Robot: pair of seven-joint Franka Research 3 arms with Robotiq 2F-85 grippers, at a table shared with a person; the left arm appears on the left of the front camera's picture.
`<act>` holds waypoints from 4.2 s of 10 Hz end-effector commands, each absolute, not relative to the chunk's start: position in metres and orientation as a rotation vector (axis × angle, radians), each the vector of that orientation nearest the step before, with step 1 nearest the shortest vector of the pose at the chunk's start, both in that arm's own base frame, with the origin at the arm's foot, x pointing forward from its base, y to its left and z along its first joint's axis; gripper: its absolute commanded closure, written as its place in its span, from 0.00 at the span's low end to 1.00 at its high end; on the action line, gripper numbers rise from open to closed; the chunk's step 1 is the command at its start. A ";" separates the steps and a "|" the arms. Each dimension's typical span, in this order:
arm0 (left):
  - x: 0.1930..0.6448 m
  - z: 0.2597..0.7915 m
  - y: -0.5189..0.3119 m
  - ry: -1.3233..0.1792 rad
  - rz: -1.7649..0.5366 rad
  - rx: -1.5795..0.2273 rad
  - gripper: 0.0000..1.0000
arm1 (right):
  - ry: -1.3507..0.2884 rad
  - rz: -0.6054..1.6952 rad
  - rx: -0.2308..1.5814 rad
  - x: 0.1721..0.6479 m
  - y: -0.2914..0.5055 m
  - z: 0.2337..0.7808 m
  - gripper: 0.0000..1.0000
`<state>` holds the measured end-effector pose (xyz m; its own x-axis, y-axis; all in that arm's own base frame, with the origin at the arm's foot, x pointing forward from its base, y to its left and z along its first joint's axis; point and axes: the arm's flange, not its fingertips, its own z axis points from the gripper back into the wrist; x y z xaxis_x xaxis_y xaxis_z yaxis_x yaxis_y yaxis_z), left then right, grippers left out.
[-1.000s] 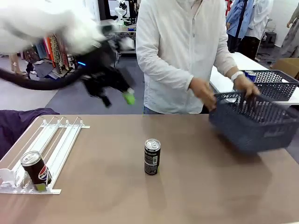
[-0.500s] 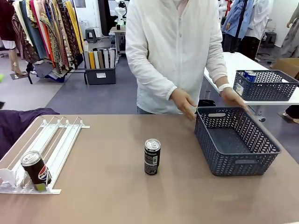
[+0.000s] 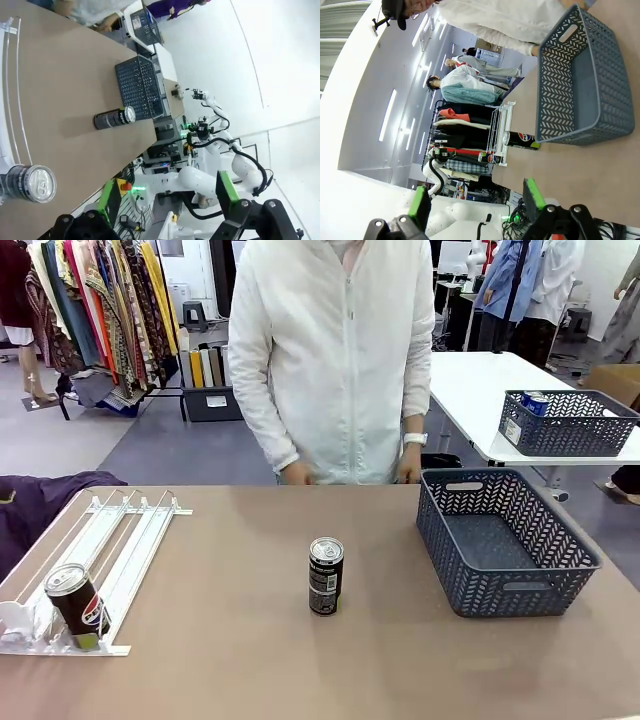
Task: Retrieve and store the cans from the dispenser.
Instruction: Pick up one can from the Automatic Can Dispenser and place it in the middle of the table.
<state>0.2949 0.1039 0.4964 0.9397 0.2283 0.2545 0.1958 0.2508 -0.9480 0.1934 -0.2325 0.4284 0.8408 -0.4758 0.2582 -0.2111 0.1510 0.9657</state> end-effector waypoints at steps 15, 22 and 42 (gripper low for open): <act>0.291 0.555 0.034 -0.334 0.015 -0.778 0.00 | -0.624 -0.193 1.439 0.196 -0.231 0.432 0.00; 0.285 0.540 -0.050 -0.266 -0.245 -0.121 0.00 | -0.624 -0.193 1.439 0.196 -0.231 0.432 0.00; 0.361 0.412 -0.052 0.068 0.027 -0.028 0.00 | -0.624 -0.193 1.439 0.196 -0.231 0.432 0.00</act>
<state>0.3617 -0.0537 0.4079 0.9982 0.0105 -0.0590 -0.0111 0.9999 -0.0110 0.1933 -0.2325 0.4284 0.8409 -0.4757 0.2582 -0.2112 0.1508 0.9657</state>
